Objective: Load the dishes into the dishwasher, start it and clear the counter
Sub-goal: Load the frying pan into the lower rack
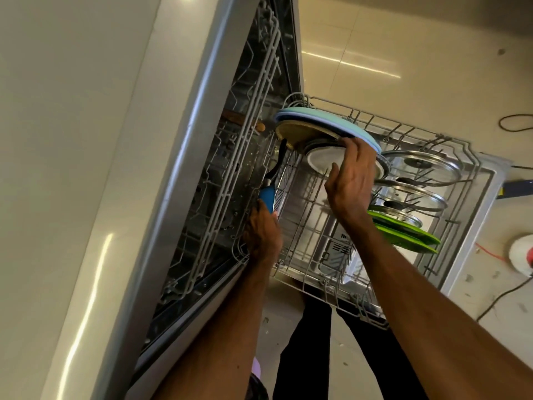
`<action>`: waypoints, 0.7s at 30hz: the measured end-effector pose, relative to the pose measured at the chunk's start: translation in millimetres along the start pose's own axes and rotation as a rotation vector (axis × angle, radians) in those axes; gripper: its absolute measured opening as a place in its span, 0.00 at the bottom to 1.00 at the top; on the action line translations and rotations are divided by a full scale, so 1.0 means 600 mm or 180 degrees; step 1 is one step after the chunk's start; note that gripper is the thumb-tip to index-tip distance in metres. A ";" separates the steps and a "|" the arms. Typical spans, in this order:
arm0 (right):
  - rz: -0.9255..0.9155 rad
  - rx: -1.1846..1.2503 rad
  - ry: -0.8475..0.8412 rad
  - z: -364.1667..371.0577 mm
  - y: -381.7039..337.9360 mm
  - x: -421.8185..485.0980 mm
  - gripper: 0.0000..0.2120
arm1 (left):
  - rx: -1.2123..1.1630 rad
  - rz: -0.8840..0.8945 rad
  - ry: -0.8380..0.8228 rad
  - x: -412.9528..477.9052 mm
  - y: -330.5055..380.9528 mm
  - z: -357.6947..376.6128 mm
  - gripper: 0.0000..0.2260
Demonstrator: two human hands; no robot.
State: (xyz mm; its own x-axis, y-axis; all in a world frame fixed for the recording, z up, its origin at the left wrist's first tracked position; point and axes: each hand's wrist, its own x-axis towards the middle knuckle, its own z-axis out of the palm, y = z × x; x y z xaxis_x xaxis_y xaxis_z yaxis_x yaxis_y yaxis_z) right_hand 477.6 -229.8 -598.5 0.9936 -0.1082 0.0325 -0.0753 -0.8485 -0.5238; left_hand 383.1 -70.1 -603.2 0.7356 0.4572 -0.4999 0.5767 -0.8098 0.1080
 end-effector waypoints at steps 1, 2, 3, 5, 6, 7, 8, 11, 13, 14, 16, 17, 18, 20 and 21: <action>-0.0109 -0.0168 0.0066 -0.007 0.008 0.010 0.24 | -0.0004 -0.0007 -0.0008 0.000 0.001 -0.003 0.24; -0.0220 -0.0257 0.0110 -0.013 0.012 0.017 0.24 | 0.0008 -0.0008 -0.0021 -0.001 0.003 -0.005 0.23; -0.0320 -0.0283 0.0166 -0.019 0.013 0.024 0.24 | 0.0004 -0.0003 -0.0038 -0.002 0.005 -0.009 0.23; -0.0412 -0.0325 0.0265 -0.031 0.011 0.037 0.23 | -0.0003 0.0007 -0.0077 -0.001 0.007 -0.013 0.21; -0.0375 -0.0392 0.0230 -0.036 0.010 0.044 0.23 | -0.0004 -0.0001 -0.0098 0.000 0.007 -0.014 0.21; -0.0310 -0.0487 0.0148 -0.039 0.012 0.050 0.25 | -0.0007 -0.0011 -0.0120 0.001 0.008 -0.017 0.21; -0.0243 -0.0575 0.0060 -0.041 0.016 0.054 0.26 | -0.0013 -0.0012 -0.0137 0.001 0.008 -0.019 0.20; -0.0190 -0.0579 -0.0020 -0.041 0.027 0.062 0.26 | 0.0002 0.0003 -0.0173 0.001 0.009 -0.026 0.20; -0.0259 -0.0450 0.0176 -0.047 0.025 0.068 0.22 | -0.0016 -0.0006 -0.0194 -0.001 0.009 -0.030 0.21; -0.0309 -0.0374 0.0305 -0.050 0.022 0.069 0.20 | -0.0036 -0.0015 -0.0205 -0.001 0.009 -0.031 0.21; -0.0325 -0.0211 0.0438 -0.053 0.023 0.062 0.16 | -0.0073 0.0001 -0.0214 -0.002 0.009 -0.032 0.22; -0.0238 -0.0141 0.0428 -0.050 0.028 0.054 0.16 | -0.0099 0.0009 -0.0215 -0.002 0.010 -0.033 0.22; -0.0071 -0.0111 0.0367 -0.043 0.037 0.043 0.18 | -0.0133 0.0003 -0.0218 -0.002 0.011 -0.032 0.22; 0.0358 -0.0249 0.0107 -0.026 0.059 0.025 0.21 | -0.0189 -0.0033 -0.0231 -0.002 0.013 -0.034 0.22; 0.0543 -0.0374 -0.0103 -0.020 0.069 0.020 0.22 | -0.0192 -0.0039 -0.0233 -0.003 0.014 -0.035 0.22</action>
State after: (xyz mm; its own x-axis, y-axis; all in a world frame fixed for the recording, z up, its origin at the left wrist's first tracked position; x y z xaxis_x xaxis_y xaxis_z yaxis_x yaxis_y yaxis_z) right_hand 485.5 -272.1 -609.7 0.9676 -0.2405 -0.0767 -0.2502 -0.8741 -0.4163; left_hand 394.1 -70.2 -583.3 0.7016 0.4371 -0.5627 0.6075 -0.7797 0.1519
